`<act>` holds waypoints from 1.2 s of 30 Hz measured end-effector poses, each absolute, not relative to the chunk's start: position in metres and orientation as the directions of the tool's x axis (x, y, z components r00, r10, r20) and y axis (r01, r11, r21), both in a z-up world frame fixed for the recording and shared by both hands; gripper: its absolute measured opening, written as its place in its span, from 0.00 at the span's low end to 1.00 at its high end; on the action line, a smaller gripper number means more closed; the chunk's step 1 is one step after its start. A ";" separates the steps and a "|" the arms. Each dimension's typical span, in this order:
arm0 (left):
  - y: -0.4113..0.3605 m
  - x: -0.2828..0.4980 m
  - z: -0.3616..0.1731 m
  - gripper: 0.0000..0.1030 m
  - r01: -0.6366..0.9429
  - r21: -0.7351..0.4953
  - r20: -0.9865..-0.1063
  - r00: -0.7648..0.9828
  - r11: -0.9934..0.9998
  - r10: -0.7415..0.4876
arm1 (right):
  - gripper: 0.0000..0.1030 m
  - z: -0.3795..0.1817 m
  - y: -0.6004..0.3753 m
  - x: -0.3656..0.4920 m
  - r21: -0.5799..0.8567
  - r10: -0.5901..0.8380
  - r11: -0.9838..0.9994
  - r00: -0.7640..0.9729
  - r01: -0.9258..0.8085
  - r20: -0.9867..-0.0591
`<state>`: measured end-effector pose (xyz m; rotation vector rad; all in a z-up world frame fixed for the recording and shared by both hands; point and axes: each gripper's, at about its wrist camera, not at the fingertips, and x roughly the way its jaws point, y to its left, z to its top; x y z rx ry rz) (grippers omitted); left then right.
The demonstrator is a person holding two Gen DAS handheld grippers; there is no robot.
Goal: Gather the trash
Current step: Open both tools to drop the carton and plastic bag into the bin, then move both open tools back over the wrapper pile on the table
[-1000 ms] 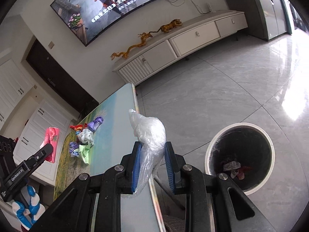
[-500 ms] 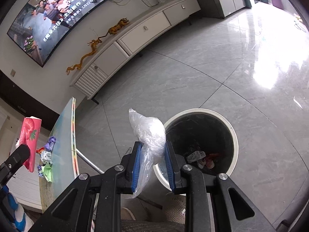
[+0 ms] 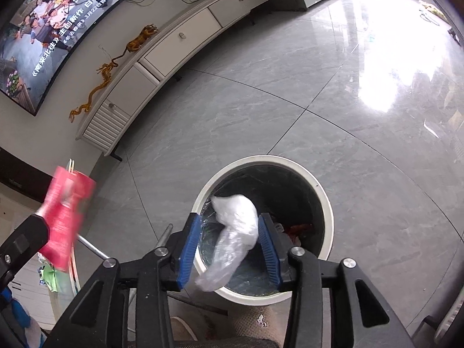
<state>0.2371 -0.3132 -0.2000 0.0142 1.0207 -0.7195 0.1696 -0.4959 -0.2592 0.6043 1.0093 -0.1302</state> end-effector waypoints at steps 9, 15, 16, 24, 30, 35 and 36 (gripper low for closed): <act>-0.290 0.232 -0.193 0.55 0.530 -0.282 -0.777 0.363 0.800 -0.514 | 0.46 -0.250 -0.497 0.160 0.440 0.171 0.807 0.558 0.393 -0.812; -0.246 0.218 -0.168 0.55 0.441 -0.168 -0.752 0.521 0.882 -0.404 | 0.47 -0.224 -0.479 0.156 0.465 0.191 0.815 0.599 0.344 -0.778; -0.238 0.215 -0.163 0.55 0.421 -0.147 -0.743 0.551 0.895 -0.381 | 0.47 -0.219 -0.474 0.154 0.467 0.194 0.820 0.606 0.332 -0.772; -0.175 0.185 -0.126 0.55 0.266 -0.050 -0.658 0.716 0.963 -0.232 | 0.49 -0.178 -0.429 0.148 0.449 0.205 0.863 0.652 0.232 -0.730; -0.138 0.164 -0.107 0.60 0.182 -0.043 -0.605 0.778 0.982 -0.171 | 0.51 -0.154 -0.397 0.142 0.400 0.191 0.902 0.676 0.166 -0.712; -0.110 0.148 -0.094 0.63 0.129 -0.060 -0.570 0.810 0.990 -0.140 | 0.52 -0.137 -0.374 0.136 0.363 0.183 0.924 0.693 0.121 -0.697; -0.106 0.145 -0.092 0.63 0.122 -0.064 -0.566 0.813 0.990 -0.137 | 0.52 -0.134 -0.370 0.135 0.358 0.184 0.927 0.696 0.113 -0.694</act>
